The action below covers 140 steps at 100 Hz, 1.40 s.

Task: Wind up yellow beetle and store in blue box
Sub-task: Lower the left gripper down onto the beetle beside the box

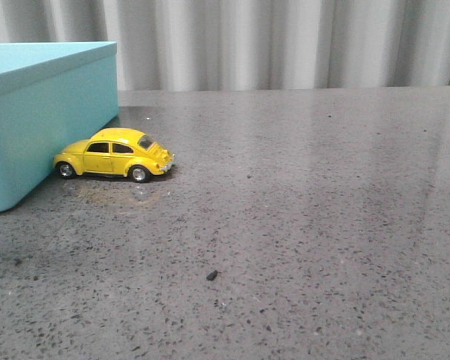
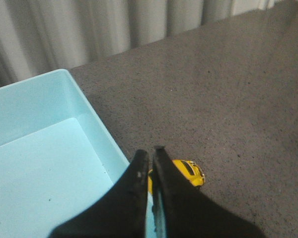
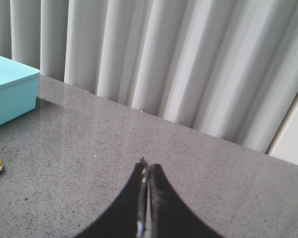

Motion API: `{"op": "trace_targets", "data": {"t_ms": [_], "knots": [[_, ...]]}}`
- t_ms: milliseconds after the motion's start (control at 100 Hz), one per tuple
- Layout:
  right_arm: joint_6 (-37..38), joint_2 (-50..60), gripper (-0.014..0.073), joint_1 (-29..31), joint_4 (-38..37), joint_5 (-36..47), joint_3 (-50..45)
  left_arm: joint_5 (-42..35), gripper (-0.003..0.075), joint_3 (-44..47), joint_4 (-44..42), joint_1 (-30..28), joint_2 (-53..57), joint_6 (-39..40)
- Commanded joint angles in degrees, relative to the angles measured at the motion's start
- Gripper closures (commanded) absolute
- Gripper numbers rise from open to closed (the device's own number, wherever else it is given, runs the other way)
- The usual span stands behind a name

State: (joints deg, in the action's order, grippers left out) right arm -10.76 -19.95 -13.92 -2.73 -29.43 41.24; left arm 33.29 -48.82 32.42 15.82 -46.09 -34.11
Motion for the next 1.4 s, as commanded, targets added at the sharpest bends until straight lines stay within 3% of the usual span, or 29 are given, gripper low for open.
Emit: {"op": "trace_targets", "data": {"t_ms": [0, 100, 200, 320, 390, 740, 1050, 1220, 1390], "knots": [[-0.57, -0.31, 0.0635, -0.04, -0.92, 5.2, 1.25, 1.33, 0.0736, -6.15, 1.01, 0.5, -3.93, -2.36], [-0.57, -0.31, 0.0635, -1.0, -0.92, 5.2, 1.25, 4.6, 0.0673, -11.0, 0.59, 0.5, -8.68, -2.49], [-0.57, -0.31, 0.0635, -2.88, -0.92, 5.2, 1.25, 8.03, 0.0521, -16.28, -2.93, 1.4, -13.66, -2.49], [-0.57, -0.31, 0.0635, -4.6, -0.92, 5.2, 1.25, 12.12, 0.033, -21.9, -13.34, 5.12, -19.25, -2.49], [-0.57, -0.31, 0.0635, -4.97, -0.92, 4.76, 1.25, 15.29, 0.0276, -25.09, -19.52, 7.88, -22.59, -2.73], [-0.57, -0.31, 0.0635, -5.1, -0.92, 3.5, 1.03, 26.66, 0.0279, -35.21, -41.54, 23.58, -37.52, -6.19], [-0.57, -0.31, 0.0635, -5.1, -0.92, 1.63, 1.0, 28.38, 0.0279, -39.18, -33.73, 22.29, -44.12, -11.33], [-0.57, -0.31, 0.0635, -5.1, -0.92, -0.17, 0.9, 32.51, 0.0279, -39.18, -30.03, 19.3, -46.71, -21.95], [-0.57, -0.31, 0.0635, -5.1, -0.92, -0.15, -0.63, 32.77, 0.0278, -39.18, -29.63, 18.19, -48.79, -22.73]]}}
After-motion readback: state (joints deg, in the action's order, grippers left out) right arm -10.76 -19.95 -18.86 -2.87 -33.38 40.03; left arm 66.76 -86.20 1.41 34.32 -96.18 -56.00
